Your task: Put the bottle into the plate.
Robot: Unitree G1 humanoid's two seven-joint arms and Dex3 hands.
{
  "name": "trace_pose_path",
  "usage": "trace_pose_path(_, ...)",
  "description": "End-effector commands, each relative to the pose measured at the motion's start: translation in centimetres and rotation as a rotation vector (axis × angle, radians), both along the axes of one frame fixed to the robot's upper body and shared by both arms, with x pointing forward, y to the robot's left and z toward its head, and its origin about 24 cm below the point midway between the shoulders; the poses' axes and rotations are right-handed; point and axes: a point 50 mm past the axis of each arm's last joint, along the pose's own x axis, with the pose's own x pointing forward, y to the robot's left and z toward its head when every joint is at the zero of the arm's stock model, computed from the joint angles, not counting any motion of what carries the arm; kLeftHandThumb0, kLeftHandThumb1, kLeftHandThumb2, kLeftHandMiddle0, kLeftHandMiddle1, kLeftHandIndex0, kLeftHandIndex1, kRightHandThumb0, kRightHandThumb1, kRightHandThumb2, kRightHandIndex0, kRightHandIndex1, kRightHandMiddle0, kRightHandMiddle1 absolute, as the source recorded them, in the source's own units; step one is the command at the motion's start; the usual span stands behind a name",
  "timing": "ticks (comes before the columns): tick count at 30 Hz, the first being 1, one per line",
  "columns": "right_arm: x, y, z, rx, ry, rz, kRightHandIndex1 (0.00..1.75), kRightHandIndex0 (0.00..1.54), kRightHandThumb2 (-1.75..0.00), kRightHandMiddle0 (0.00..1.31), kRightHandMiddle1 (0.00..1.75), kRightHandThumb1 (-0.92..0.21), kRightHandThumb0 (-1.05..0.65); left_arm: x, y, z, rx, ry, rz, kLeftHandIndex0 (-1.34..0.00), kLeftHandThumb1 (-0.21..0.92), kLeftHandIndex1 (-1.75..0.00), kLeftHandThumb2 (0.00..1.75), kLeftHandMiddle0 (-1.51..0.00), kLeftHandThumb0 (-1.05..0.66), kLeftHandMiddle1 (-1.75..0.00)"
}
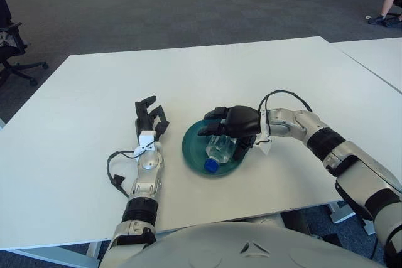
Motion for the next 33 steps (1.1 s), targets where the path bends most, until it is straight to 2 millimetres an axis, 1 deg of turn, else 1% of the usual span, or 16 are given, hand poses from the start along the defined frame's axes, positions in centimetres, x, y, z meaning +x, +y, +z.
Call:
trace_pose_path(1,0.4,-0.1,0.8,0.007,-0.018,0.001,0.0,0.0,-0.62,0.0,0.0,-0.92,-1.05,0.5,0.3,0.4,0.004,-0.016,-0.005,-0.14,0.92,-1.1,0.75,-0.44,-0.59,-0.54)
trace_pose_path(9,0.7,-0.1,1.6,0.031,-0.041,0.001,0.0,0.0,-0.61,0.0,0.0,-0.92,-1.05,0.5,0.4,0.4,0.003,-0.013,-0.003,-0.14,0.92,-1.11,0.75,-0.44,-0.6,-0.55)
trace_pose_path(17,0.9,0.0,2.3,0.096,-0.062,-0.026,0.0,0.0,-0.62,0.0,0.0,-0.92,-1.05,0.6,0.4,0.3,-0.003,-0.011,-0.008,-0.14,0.92,-1.11,0.74,-0.43,-0.6,-0.55)
trace_pose_path(22,1.1,0.1,3.0,0.16,-0.063,-0.045,0.0,0.0,-0.64,0.02,0.01,-0.92,-1.05,0.7,0.5,0.3,-0.006,-0.01,-0.011,-0.13,0.92,-1.11,0.75,-0.42,-0.61,-0.55)
trace_pose_path(25,1.3,0.0,3.7,0.197,-0.063,-0.055,0.0,0.0,-0.66,0.02,0.02,-0.92,-1.05,0.7,0.5,0.3,-0.005,-0.012,-0.014,-0.13,0.92,-1.11,0.76,-0.42,-0.61,-0.55)
trace_pose_path(28,2.2,-0.3,5.2,0.271,-0.046,-0.092,0.0,0.0,-0.67,0.03,0.02,-0.92,-1.05,0.7,0.6,0.2,-0.014,-0.012,-0.018,-0.13,0.92,-1.11,0.77,-0.42,-0.61,-0.54)
trace_pose_path(33,3.2,-0.7,6.6,0.381,0.014,-0.169,0.0,0.0,-0.69,0.04,0.04,-0.92,-1.05,0.7,0.7,0.1,-0.023,-0.021,-0.017,-0.12,0.92,-1.11,0.79,-0.4,-0.61,-0.54)
